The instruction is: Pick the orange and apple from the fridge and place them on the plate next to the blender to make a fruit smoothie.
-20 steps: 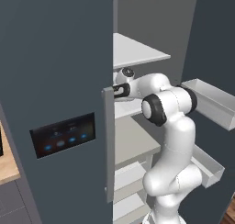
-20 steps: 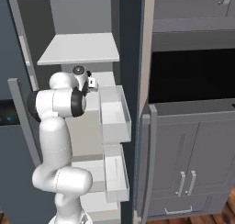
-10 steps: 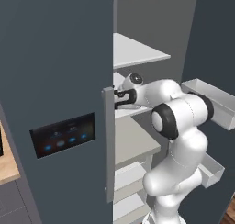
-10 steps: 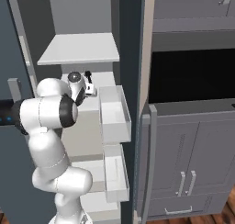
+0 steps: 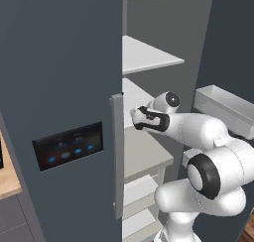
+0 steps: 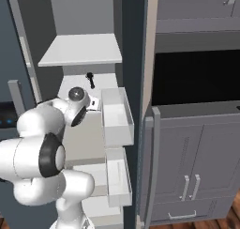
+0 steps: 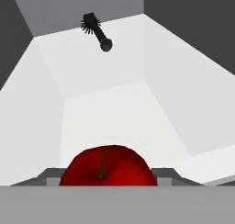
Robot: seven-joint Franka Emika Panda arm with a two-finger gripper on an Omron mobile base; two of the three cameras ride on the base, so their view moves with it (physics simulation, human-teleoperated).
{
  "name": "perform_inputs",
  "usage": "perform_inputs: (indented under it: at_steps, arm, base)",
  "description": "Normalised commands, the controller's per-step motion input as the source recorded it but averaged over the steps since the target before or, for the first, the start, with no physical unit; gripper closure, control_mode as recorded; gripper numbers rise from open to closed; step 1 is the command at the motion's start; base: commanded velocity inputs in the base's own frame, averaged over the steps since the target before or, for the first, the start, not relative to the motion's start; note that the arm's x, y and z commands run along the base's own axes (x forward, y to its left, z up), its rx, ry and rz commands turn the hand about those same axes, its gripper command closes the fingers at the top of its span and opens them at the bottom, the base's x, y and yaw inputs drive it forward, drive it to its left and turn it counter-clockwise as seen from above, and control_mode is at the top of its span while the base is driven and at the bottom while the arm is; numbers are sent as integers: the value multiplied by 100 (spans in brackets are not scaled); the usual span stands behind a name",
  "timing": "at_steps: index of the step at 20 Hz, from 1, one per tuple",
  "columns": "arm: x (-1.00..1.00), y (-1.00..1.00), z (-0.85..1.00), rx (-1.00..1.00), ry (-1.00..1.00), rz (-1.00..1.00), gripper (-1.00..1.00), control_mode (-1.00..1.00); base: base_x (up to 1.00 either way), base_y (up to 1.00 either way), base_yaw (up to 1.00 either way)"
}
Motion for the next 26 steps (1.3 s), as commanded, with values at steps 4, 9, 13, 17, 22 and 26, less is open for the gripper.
perform_inputs:
  at_steps: [4,9,13,17,22,26]
  arm:
    - [-75,-13,81,0,11,-10,100,-100]
    - [-75,-3,65,0,15,-10,100,-100]
    - [-81,-11,21,0,9,-7,100,-100]
    - [-100,-20,-3,0,0,-1,100,-100]
    - [-100,-20,-1,0,0,0,100,-100]
    - [-100,-1,0,0,1,-3,100,-100]
  base:
    - [0,0,0]
    - [0,0,0]
    - [0,0,0]
    - [0,0,0]
    - [0,0,0]
    - [0,0,0]
